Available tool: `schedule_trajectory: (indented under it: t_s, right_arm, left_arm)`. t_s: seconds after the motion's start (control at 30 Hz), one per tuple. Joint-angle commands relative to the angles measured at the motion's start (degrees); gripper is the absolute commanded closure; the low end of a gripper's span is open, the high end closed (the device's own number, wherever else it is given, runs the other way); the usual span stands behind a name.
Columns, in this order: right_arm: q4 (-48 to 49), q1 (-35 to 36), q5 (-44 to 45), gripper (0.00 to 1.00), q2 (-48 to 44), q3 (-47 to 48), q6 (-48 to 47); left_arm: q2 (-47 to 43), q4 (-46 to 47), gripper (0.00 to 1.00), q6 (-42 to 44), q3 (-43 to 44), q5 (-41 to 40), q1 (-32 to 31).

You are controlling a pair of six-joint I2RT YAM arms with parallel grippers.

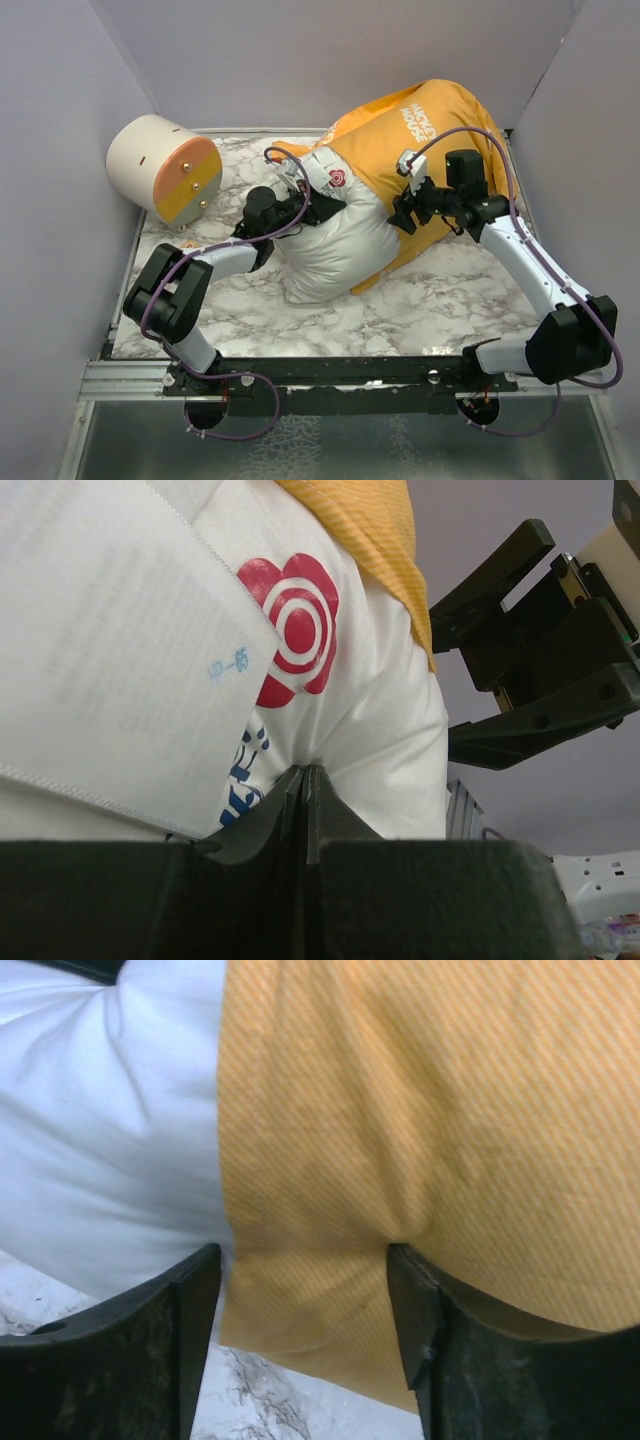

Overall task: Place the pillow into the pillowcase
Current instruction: Stuff the pillow into the pillowcase.

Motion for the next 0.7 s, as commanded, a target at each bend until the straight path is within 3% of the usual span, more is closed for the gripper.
schedule_trajectory:
  t_s: [0.0, 0.2, 0.3, 0.4, 0.53, 0.67]
  right_arm:
    - [-2.02, 0.62, -7.8, 0.3, 1.92, 2.43, -1.39]
    - [0.14, 1.51, 1.53, 0.34, 3.68, 1.63, -0.25]
    - [2.02, 1.63, 6.83, 0.55, 3.81, 0.83, 0.07]
    - [2.3, 1.63, 6.26, 0.77, 2.95, 0.53, -0.08]
    - [-1.59, 1.63, -7.42, 0.95, -0.11, 1.76, -2.61]
    - [-10.02, 1.79, -27.88, 0.99, -0.08, 7.8, -5.45]
  left_arm:
    - [1.64, -5.95, 0.94, -2.03, -3.85, 5.14, -2.58]
    - [1.43, -5.03, 0.93, -2.52, -4.86, 5.11, -2.62]
    - [1.21, -5.0, 0.93, -2.65, -4.98, 5.13, -2.58]
    - [0.75, -5.46, 0.93, -2.4, -5.29, 4.79, -2.59]
    - [0.74, -6.67, 0.93, -1.66, -5.4, 4.53, -2.59]
    - [1.91, -8.02, 0.93, -1.23, -3.92, 5.13, -2.66]
